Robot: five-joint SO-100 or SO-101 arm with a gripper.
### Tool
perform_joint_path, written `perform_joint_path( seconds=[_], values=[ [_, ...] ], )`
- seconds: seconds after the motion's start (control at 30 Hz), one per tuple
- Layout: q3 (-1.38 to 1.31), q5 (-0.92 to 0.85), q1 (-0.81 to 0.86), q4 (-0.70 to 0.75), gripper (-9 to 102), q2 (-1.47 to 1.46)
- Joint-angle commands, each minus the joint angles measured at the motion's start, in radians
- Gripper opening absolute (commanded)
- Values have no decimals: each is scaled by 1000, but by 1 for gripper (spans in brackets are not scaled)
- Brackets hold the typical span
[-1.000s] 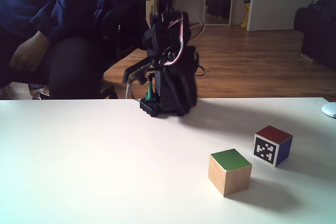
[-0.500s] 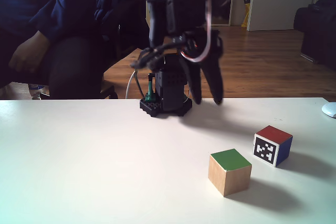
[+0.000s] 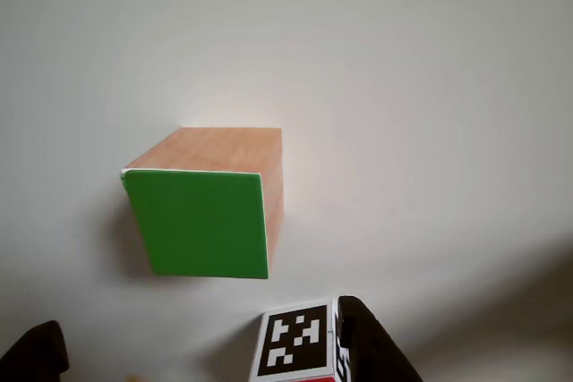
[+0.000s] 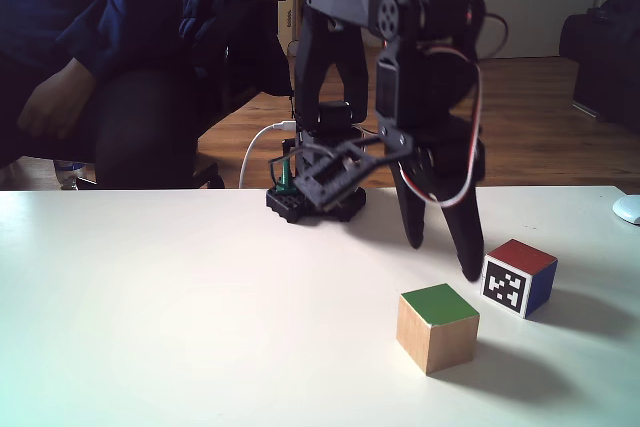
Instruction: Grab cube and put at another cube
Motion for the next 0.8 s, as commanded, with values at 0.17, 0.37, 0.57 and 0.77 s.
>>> perform_joint_path(
  seconds=[0.17, 0.37, 0.57, 0.77],
  values=[
    [-176, -26, 37, 6, 48, -192],
    [-233, -44, 61, -2, 48, -287],
    [-255, -38, 41, -5, 45, -348],
    [-270, -18, 25, -6, 40, -380]
  ],
)
